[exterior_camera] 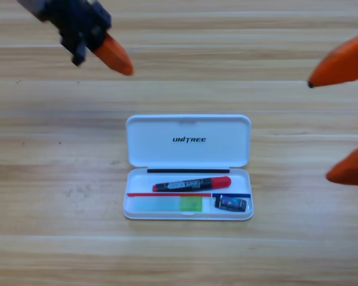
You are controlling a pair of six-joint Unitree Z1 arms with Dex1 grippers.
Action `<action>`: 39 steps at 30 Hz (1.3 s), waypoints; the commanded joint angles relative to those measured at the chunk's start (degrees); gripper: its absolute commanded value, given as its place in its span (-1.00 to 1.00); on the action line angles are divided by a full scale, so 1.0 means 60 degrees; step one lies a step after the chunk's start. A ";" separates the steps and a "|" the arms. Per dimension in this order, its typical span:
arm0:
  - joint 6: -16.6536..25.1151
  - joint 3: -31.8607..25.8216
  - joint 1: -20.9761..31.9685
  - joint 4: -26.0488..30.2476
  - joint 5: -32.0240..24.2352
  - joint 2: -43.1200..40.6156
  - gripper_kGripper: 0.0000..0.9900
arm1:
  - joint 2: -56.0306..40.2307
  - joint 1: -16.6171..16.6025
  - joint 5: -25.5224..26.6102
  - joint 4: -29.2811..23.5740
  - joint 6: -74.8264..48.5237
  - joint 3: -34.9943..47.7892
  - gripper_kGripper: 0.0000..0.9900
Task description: Clean up eraser and pencils
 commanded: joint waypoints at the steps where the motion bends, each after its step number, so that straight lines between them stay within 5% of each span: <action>1: 0.0158 -0.0275 0.0288 0.0214 -0.1314 0.2028 -1.00 | -0.0229 -0.0028 0.0171 -0.0330 0.0061 0.0488 1.00; 8: 0.0597 -0.0656 0.0009 0.0609 -0.2529 0.3478 -1.00 | -0.0376 -0.0013 0.0289 -0.0345 0.0076 0.0591 1.00; 16: 0.0582 -0.1447 -0.0078 0.1078 -0.2559 0.3830 -1.00 | -0.0434 -0.0013 0.0318 -0.0477 0.0149 0.0694 1.00; 34: 0.0597 -0.1417 0.0302 0.2162 -0.1211 -0.0213 -1.00 | -0.0258 -0.0013 0.0362 -0.0653 0.0208 0.0855 1.00; 35: 0.0670 -0.1432 0.0390 0.2162 -0.1138 -0.0213 -0.84 | -0.0273 -0.0028 0.0362 -0.0653 0.0208 0.0855 1.00; 37: 0.0729 -0.1432 0.0478 0.2148 -0.0918 -0.0213 0.21 | -0.0258 -0.0028 0.0362 -0.0667 0.0208 0.0884 1.00; 38: 0.0714 -0.1403 0.0507 0.2148 -0.0816 -0.0213 0.56 | -0.0258 -0.0013 0.0362 -0.0667 0.0208 0.0884 1.00; 39: 0.0714 -0.1388 0.0507 0.2148 -0.0713 -0.0228 0.71 | -0.0258 -0.0013 0.0362 -0.0682 0.0208 0.0884 1.00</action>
